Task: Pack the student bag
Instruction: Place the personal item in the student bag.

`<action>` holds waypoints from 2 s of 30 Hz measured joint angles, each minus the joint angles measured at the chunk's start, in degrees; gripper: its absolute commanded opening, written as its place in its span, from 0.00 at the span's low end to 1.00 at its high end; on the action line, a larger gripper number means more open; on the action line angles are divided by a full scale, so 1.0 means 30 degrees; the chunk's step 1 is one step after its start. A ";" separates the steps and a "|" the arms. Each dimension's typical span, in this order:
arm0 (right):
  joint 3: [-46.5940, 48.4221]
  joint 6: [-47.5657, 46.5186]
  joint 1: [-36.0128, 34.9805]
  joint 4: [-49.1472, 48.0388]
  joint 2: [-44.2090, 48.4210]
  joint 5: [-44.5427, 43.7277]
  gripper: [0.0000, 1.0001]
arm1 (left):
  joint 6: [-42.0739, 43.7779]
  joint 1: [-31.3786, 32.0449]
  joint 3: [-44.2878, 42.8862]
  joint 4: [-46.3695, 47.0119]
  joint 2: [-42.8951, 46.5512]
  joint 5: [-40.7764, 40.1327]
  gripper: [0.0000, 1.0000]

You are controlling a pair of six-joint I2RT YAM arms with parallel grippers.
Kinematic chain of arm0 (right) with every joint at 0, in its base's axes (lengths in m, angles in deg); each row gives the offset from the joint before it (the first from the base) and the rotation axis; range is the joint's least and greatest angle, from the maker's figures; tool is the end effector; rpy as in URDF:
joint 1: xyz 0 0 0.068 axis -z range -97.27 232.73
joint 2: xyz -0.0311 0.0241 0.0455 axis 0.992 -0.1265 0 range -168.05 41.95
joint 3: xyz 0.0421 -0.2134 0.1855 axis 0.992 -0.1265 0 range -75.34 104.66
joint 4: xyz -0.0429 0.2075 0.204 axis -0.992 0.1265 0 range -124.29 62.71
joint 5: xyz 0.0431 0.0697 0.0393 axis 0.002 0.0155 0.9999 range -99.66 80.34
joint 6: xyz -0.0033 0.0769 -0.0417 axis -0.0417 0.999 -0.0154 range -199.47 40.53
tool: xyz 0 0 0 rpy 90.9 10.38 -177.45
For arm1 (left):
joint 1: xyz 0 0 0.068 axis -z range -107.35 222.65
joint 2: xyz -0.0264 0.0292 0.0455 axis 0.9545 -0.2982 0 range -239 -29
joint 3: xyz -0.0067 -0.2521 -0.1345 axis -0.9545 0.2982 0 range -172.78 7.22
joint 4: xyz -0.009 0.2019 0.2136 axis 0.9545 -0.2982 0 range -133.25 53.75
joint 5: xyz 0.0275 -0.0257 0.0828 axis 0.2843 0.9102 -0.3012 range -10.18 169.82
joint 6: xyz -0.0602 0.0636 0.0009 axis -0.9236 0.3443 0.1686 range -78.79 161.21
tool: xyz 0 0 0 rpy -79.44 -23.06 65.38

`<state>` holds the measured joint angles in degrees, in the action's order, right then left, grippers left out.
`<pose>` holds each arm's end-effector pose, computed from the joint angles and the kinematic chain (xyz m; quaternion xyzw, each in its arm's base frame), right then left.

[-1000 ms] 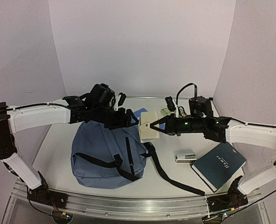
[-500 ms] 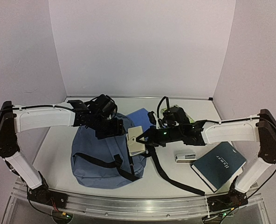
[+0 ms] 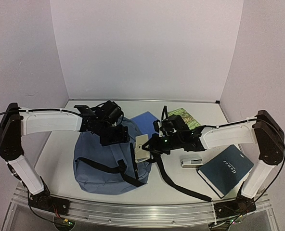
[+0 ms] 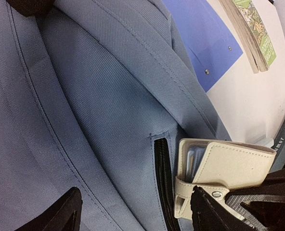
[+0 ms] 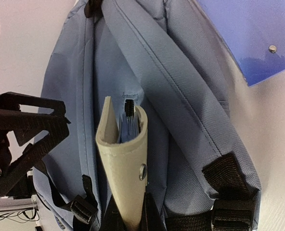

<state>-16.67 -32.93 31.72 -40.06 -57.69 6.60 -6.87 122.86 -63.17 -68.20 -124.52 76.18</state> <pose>0.2588 0.3543 0.1635 -0.0993 0.8757 0.4254 0.2059 0.2646 -0.3100 0.1981 0.0089 0.9585 -0.1943 0.2083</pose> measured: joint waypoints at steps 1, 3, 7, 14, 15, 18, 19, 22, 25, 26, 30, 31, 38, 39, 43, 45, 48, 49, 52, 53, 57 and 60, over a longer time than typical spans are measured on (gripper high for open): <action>0.0000 0.0027 -0.0013 0.0093 -0.0005 -0.0226 0.00 | 0.0000 0.0002 0.0000 0.0002 -0.0094 0.0000 0.77; 0.0000 0.0051 -0.0041 0.0265 -0.0008 -0.0589 0.00 | 0.0000 0.0008 0.0000 -0.0009 -0.0296 0.0000 0.78; 0.0000 0.0050 -0.0056 0.0392 -0.0016 -0.1032 0.00 | 0.0007 0.0096 -0.0304 -0.0259 -0.1043 -0.0004 0.76; 0.0000 0.0098 -0.0063 0.0526 -0.0107 -0.1629 0.00 | 0.0028 0.0848 -0.3431 -0.2514 -0.4273 -0.0433 0.81; 0.0000 0.0099 -0.0063 0.0544 -0.0107 -0.1748 0.00 | 0.0022 0.0961 -0.3867 -0.2855 -0.4695 -0.0480 0.83; 0.0000 0.0089 -0.0063 0.0663 -0.0080 -0.2119 0.00 | -0.0047 0.1266 -0.4811 -0.3877 -0.5692 -0.0675 0.87; 0.0000 0.0085 -0.0063 0.0700 -0.0065 -0.2194 0.00 | -0.0108 0.1344 -0.5067 -0.4206 -0.5954 -0.0791 0.88; 0.0000 0.0067 -0.0063 0.0783 -0.0039 -0.2333 0.00 | -0.0418 0.1556 -0.5696 -0.5168 -0.6543 -0.1231 0.92; 0.0000 0.0010 -0.0063 0.0802 -0.0034 -0.2390 0.00 | -0.0719 0.1686 -0.6018 -0.5896 -0.6934 -0.1511 0.94; 0.0000 -0.0006 -0.0063 0.0809 -0.0034 -0.2409 0.00 | -0.0831 0.1719 -0.6067 -0.6024 -0.7062 -0.1570 0.92; 0.0017 -0.0105 -0.0063 0.0867 -0.0034 -0.2500 0.00 | -0.1352 0.1789 -0.6175 -0.6662 -0.7367 -0.2043 0.72; 0.0022 -0.0143 -0.0063 0.0877 -0.0034 -0.2509 0.00 | -0.1478 0.1794 -0.6168 -0.6849 -0.7360 -0.2186 0.68; 0.0051 -0.0305 -0.0063 0.0953 -0.0034 -0.2545 0.00 | -0.2011 0.1787 -0.4926 -0.6723 -0.6645 -0.2466 0.56; 0.0051 -0.0333 -0.0063 0.0950 -0.0034 -0.2545 0.00 | -0.2011 0.1787 -0.4844 -0.6723 -0.6619 -0.2470 0.54; 0.0051 -0.0387 -0.0063 0.0959 -0.0034 -0.2545 0.00 | -0.2004 0.1787 -0.4823 -0.6706 -0.6619 -0.2394 0.58; 0.0051 -0.0416 -0.0063 0.0958 -0.0034 -0.2545 0.00 | -0.1993 0.1787 -0.4823 -0.6685 -0.6619 -0.2334 0.62; 0.0051 -0.0433 -0.0063 0.0965 -0.0025 -0.2552 0.00 | -0.1919 0.1785 -0.4676 -0.6424 -0.6613 -0.2095 0.63; 0.0051 -0.0433 -0.0063 0.0974 -0.0016 -0.2552 0.00 | -0.1892 0.1776 -0.4621 -0.6328 -0.6617 -0.2026 0.63; 0.0051 -0.0440 -0.0063 0.1070 0.0114 -0.2572 0.00 | -0.1809 0.1730 -0.4541 -0.6194 -0.6619 -0.1862 0.57; 0.0051 -0.0444 -0.0063 0.1113 0.0220 -0.2589 0.00 | -0.1796 0.1710 -0.4514 -0.6184 -0.6648 -0.1840 0.54; 0.0051 -0.0459 -0.0063 0.1180 0.0720 -0.2642 0.00 | -0.1874 0.1639 -0.4287 -0.5943 -0.6743 -0.1745 0.41; 0.0051 -0.0484 -0.0063 0.1188 0.1134 -0.2694 0.00 | -0.1964 0.1552 -0.3942 -0.5611 -0.6750 -0.1711 0.34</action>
<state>-16.52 -34.39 31.53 -36.49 -54.29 -1.48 -12.76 127.52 -75.00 -85.03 -144.77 71.04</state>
